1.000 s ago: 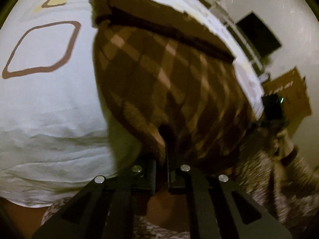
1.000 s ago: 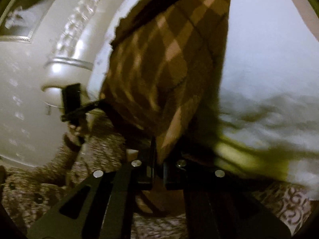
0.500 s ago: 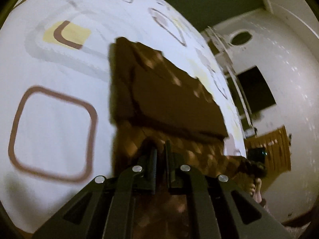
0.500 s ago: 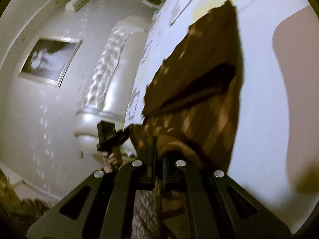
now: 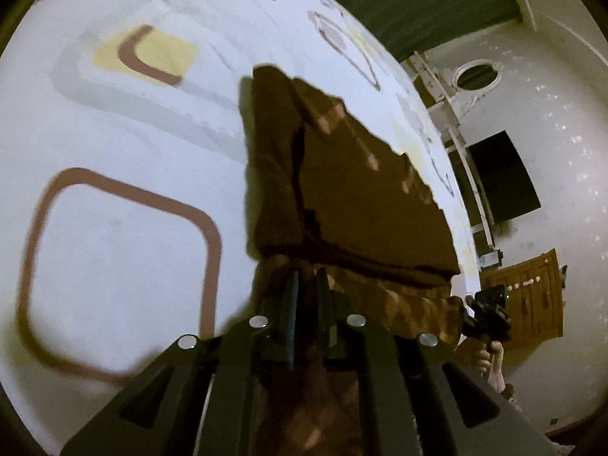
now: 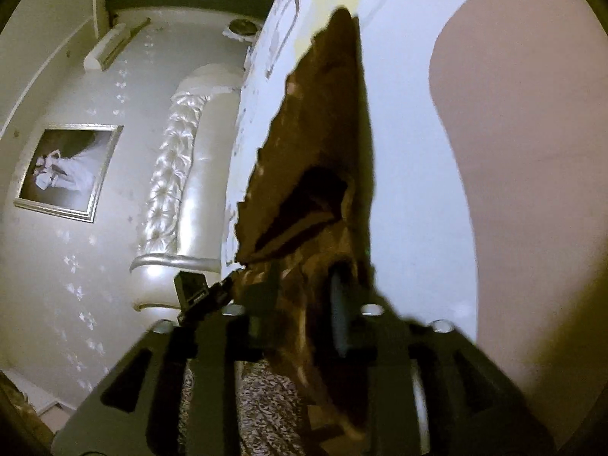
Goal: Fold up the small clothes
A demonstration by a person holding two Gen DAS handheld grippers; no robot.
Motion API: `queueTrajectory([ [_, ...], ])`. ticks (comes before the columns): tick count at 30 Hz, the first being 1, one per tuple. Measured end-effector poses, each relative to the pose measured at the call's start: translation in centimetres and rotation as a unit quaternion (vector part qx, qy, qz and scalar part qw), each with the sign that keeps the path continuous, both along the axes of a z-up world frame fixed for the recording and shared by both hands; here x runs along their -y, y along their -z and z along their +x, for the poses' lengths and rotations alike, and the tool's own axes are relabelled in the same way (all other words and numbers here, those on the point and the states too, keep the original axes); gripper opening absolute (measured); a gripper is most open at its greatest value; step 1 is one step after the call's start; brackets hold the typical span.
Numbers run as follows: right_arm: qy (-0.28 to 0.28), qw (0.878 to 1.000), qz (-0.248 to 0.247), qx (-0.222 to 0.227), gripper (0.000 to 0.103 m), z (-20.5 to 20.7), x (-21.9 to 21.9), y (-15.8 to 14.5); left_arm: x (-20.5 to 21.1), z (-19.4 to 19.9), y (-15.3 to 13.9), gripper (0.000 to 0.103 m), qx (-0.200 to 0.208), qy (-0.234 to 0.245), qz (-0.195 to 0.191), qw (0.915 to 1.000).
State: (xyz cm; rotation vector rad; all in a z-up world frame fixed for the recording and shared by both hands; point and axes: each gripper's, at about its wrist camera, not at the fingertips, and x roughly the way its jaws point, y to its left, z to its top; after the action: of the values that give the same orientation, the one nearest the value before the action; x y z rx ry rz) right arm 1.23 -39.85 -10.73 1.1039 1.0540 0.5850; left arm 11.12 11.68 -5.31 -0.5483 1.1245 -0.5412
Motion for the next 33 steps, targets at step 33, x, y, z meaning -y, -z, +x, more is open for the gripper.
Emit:
queueTrajectory([
  [33, -0.096, 0.995, -0.002, -0.026, 0.041, -8.1, 0.6, 1.9, -0.1, -8.7, 4.0, 0.036, -0.062, 0.051, -0.071, 0.9942],
])
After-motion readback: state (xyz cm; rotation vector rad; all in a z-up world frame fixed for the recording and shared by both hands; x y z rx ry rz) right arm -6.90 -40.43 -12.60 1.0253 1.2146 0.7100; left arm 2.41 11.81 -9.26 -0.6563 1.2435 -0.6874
